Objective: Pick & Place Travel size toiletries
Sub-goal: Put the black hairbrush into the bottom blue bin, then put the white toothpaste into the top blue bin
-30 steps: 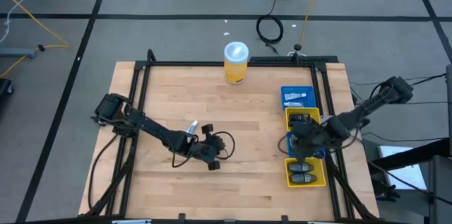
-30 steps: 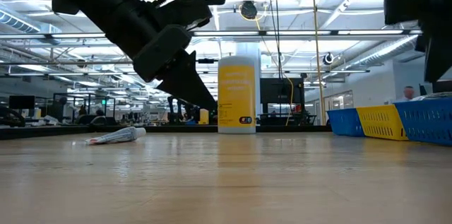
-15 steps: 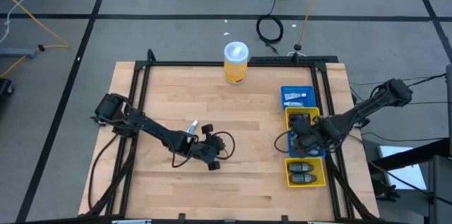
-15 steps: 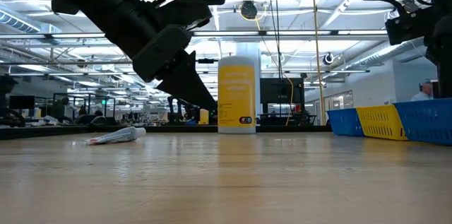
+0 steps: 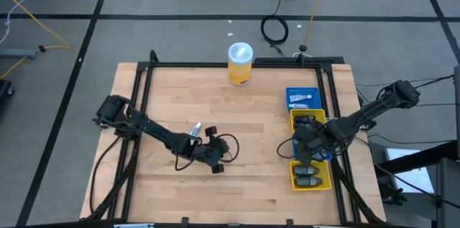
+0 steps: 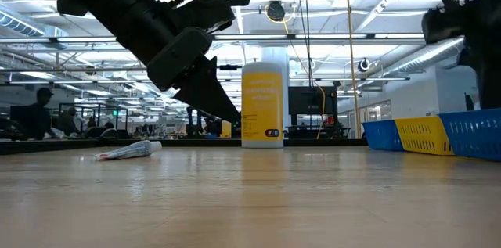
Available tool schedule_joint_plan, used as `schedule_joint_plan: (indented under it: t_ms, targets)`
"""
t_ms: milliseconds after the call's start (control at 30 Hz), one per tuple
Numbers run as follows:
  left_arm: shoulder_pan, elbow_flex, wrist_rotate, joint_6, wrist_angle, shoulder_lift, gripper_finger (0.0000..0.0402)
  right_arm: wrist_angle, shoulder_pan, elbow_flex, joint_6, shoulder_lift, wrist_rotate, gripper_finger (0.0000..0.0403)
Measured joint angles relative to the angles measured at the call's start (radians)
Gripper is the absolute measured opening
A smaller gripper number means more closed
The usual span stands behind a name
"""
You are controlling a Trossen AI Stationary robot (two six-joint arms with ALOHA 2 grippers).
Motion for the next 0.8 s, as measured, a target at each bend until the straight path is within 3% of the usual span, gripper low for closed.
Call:
schedule_joint_plan:
  t_ms: [133,233,333,400,500,600,700,800]
  targets:
    - [0.000,0.000,0.000,0.005,-0.011,0.000,0.0024,0.037,0.000,0.000,0.003,-0.077,0.095,0.0001]
    - [-0.001,0.000,-0.028,-0.024,-0.084,-0.007,0.0024,0.162,0.008,0.000,-0.096,-0.123,0.207,0.0002]
    - [-0.001,0.001,-0.094,-0.155,-0.263,-0.044,0.0024,0.392,0.011,-0.021,-0.273,-0.137,0.378,0.0001]
    - [-0.001,0.002,-0.130,-0.279,-0.417,-0.083,0.0024,0.599,0.008,-0.063,-0.434,-0.128,0.413,0.0001]
    - [-0.006,0.002,-0.166,-0.474,-0.645,-0.142,0.0024,0.990,0.000,-0.166,-0.692,-0.090,0.406,0.0003]
    - [-0.030,0.002,-0.201,-0.632,-0.836,-0.184,0.0024,1.417,-0.010,-0.296,-0.905,-0.020,0.332,0.0009]
    - [-0.044,-0.004,-0.168,-0.744,-0.957,-0.212,0.0028,1.764,-0.027,-0.403,-0.982,0.068,0.246,0.0018]
    - [-0.045,-0.027,-0.116,-0.779,-0.947,-0.224,0.0057,1.964,-0.040,-0.469,-0.979,0.153,0.228,0.0029]
